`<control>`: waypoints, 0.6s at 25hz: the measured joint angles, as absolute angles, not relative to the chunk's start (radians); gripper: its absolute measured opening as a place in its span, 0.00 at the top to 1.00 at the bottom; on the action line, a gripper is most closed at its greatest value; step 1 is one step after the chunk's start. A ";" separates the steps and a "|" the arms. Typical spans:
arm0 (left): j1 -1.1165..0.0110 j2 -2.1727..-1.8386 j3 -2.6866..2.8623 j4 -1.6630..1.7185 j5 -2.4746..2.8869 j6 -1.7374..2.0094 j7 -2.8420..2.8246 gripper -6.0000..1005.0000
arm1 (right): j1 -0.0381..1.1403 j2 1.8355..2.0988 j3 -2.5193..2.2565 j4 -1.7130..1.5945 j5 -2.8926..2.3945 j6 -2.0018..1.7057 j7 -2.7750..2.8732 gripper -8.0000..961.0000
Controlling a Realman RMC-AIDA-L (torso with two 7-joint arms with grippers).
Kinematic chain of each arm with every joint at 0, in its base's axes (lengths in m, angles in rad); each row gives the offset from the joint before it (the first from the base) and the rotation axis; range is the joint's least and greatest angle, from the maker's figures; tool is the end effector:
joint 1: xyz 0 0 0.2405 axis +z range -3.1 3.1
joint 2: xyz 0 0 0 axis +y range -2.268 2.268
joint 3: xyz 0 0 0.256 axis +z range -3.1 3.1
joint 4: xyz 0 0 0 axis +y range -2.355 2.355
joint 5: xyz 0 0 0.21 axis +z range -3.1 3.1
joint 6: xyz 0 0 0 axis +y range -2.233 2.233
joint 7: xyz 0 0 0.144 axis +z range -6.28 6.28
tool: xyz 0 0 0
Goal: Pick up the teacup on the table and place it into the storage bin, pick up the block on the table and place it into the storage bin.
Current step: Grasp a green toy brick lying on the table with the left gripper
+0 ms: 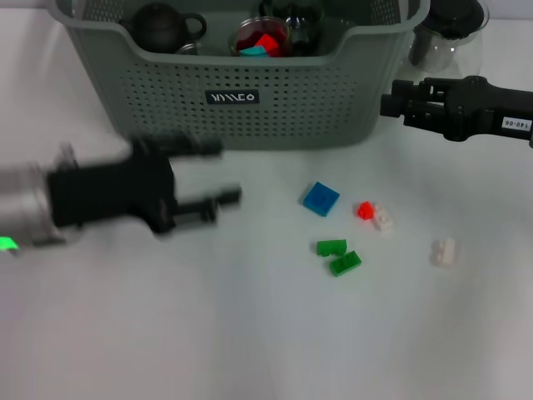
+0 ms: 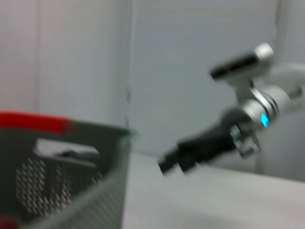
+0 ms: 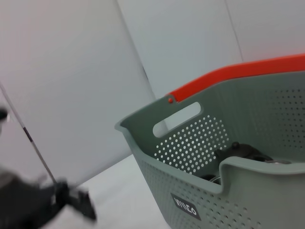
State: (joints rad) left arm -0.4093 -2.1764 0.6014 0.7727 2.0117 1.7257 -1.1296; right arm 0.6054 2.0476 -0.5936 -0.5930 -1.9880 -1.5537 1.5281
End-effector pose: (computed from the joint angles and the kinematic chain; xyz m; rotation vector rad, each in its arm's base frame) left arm -0.2642 0.2843 -0.0064 -2.7161 -0.3272 -0.8199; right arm 0.2493 0.3531 0.0136 -2.6418 0.8173 0.8304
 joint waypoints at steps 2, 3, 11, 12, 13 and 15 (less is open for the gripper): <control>-0.420 -2.176 0.606 0.667 2.050 1.680 -1.045 0.39 | 0.607 2.048 -0.594 -0.593 -1.988 -1.552 1.531 0.55; -0.427 -2.175 0.609 0.623 2.063 1.655 -1.008 0.40 | 0.607 2.048 -0.594 -0.593 -1.988 -1.552 1.534 0.55; -0.513 -2.177 0.665 0.328 2.070 1.436 -0.741 0.46 | 0.607 2.049 -0.594 -0.593 -1.988 -1.549 1.543 0.55; -0.528 -2.178 0.663 0.285 2.065 1.400 -0.697 0.48 | 0.607 2.049 -0.594 -0.593 -1.988 -1.549 1.543 0.55; -0.536 -2.178 0.662 0.262 2.060 1.377 -0.674 0.51 | 0.604 2.049 -0.594 -0.592 -1.988 -1.549 1.543 0.55; -0.561 -2.178 0.659 0.184 2.032 1.307 -0.589 0.56 | 0.602 2.049 -0.594 -0.592 -1.988 -1.549 1.543 0.55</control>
State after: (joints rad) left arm -0.5614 -2.1781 0.6593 0.1843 2.0324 1.3067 -0.5886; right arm 0.6022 2.0495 -0.5936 -0.5923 -1.9880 -1.5491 1.5432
